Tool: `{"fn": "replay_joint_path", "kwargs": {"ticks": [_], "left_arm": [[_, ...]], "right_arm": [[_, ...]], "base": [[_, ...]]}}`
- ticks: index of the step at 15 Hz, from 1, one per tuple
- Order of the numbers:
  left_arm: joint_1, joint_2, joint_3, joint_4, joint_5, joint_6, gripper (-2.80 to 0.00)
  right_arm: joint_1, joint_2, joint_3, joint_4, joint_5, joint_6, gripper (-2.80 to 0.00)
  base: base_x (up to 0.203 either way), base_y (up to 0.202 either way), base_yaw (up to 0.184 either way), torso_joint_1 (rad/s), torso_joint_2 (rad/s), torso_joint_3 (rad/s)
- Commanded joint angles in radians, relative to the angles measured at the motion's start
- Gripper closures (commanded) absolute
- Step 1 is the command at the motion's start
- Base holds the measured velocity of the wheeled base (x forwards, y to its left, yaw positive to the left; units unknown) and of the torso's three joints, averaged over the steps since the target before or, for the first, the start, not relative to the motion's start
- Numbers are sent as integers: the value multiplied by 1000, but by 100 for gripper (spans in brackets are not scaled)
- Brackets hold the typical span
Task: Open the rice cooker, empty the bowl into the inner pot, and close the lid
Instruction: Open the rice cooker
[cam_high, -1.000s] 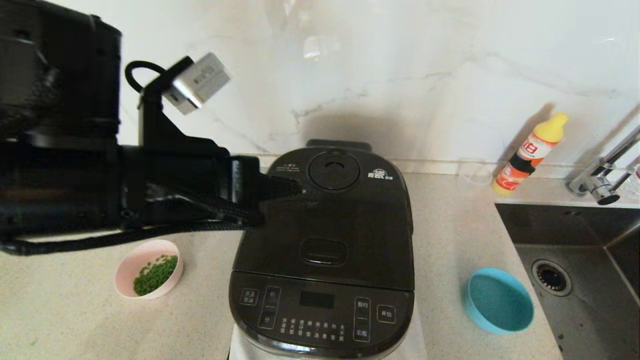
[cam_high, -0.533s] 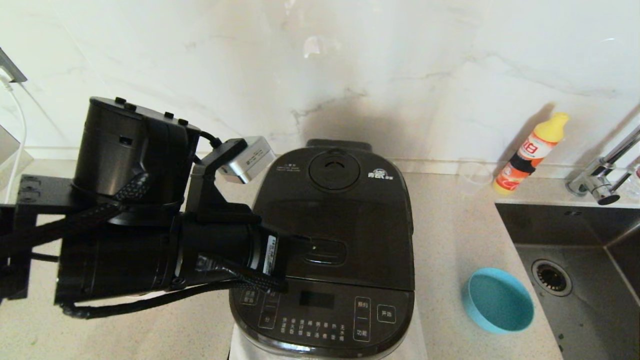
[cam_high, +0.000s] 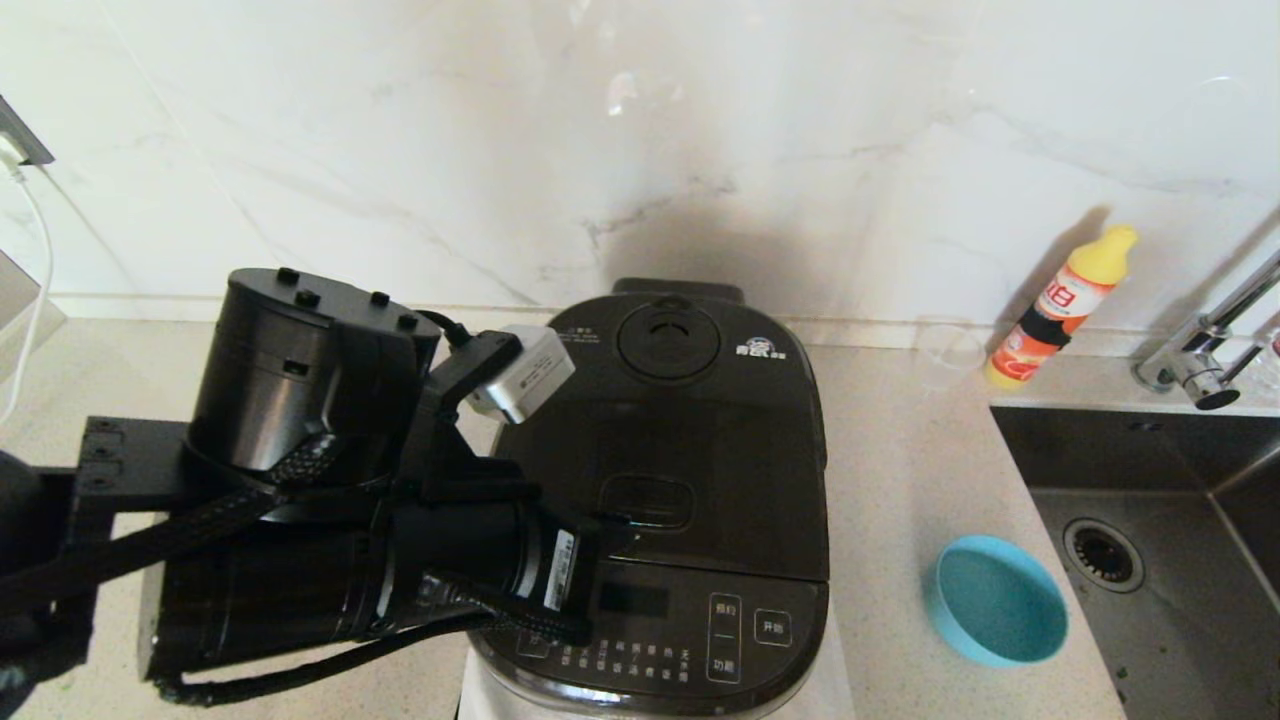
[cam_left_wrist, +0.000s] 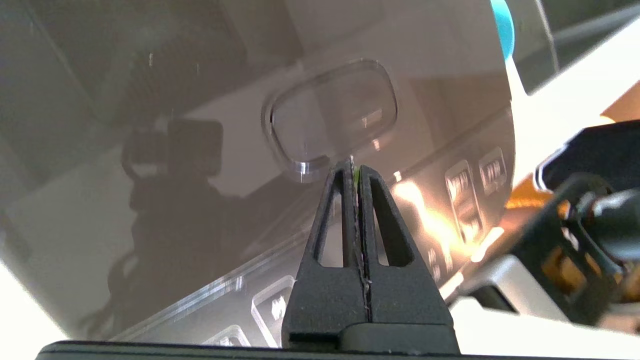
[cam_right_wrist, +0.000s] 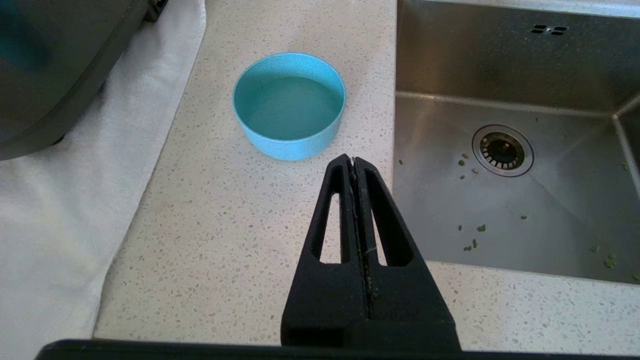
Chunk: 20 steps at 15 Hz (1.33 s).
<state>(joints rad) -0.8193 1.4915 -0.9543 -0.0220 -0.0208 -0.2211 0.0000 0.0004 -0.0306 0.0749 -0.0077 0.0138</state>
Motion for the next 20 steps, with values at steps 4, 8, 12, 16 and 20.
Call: {"fn": "replay_joint_path", "kwargs": {"ticks": [4,8,12,16,20], "left_arm": [[-12,59,-8,-88,62,-7,0],[-11,79,-16,-92,68,-9,0],[-11,84,-18,-92,82,-11,0],[3,17,-109,-122,91,-24,0],[13,-55,-244,-123,113,-34,0]], "right_arm": [[0,1,0,0,0,0,0],[0,0,0,0,0,0,0],[0,1,0,0,0,0,0],[0,1,0,0,0,0,0],[0,1,0,0,0,0,0]], "base": [[0,0,0,0,0,0],[0,0,0,0,0,0],[0,0,0,0,0,0],[0,0,0,0,0,0],[0,0,0,0,0,0]]}}
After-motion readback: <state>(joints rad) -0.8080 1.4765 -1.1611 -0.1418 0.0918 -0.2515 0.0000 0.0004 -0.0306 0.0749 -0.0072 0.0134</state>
